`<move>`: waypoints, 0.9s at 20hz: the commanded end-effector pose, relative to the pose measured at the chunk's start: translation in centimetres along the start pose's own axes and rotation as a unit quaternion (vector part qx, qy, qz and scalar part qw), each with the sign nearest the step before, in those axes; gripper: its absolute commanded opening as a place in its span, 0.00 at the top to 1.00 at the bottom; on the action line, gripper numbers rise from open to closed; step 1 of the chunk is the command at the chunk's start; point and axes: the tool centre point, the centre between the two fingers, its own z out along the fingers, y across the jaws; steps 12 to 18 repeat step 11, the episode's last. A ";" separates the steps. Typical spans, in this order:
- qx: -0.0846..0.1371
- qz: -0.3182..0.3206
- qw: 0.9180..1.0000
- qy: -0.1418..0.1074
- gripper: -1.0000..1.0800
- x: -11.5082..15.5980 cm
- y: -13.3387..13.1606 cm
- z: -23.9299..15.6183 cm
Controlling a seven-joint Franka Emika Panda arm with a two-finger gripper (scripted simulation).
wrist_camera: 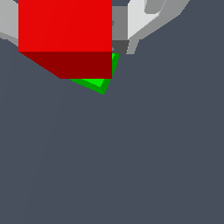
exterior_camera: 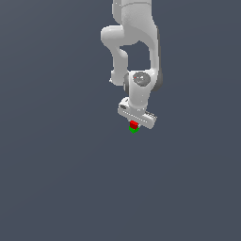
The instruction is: Stack the red cube on top of the green cube.
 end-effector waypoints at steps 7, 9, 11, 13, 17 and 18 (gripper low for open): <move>0.000 0.000 1.000 0.000 0.04 0.0 -0.1 -0.1; 0.000 0.000 1.000 0.000 0.04 0.0 -0.1 -0.1; 0.000 0.000 1.000 0.000 0.04 0.0 -0.1 -0.1; 0.000 0.000 1.000 0.000 0.04 0.0 -0.1 -0.1; 0.000 0.000 1.000 0.000 0.04 0.0 -0.1 -0.1; 0.000 0.000 1.000 0.000 0.04 0.0 -0.1 -0.1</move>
